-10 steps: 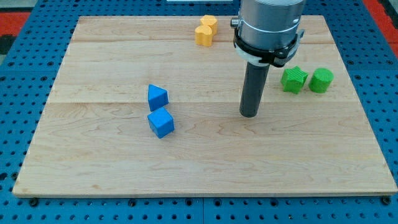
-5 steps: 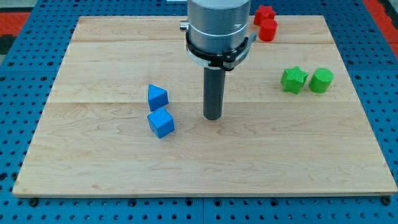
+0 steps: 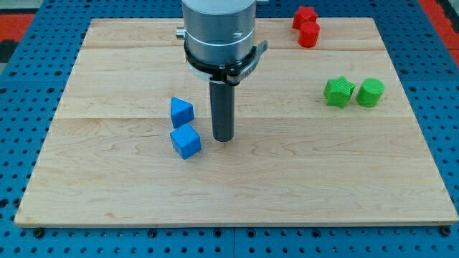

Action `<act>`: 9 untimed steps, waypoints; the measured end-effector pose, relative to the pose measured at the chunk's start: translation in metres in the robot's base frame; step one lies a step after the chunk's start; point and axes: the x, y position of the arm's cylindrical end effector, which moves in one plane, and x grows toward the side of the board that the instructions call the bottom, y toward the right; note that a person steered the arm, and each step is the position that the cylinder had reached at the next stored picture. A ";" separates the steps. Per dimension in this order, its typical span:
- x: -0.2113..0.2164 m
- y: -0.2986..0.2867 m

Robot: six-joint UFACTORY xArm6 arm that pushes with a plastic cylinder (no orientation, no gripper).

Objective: Push the blue cube towards center left

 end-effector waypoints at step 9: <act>-0.036 -0.078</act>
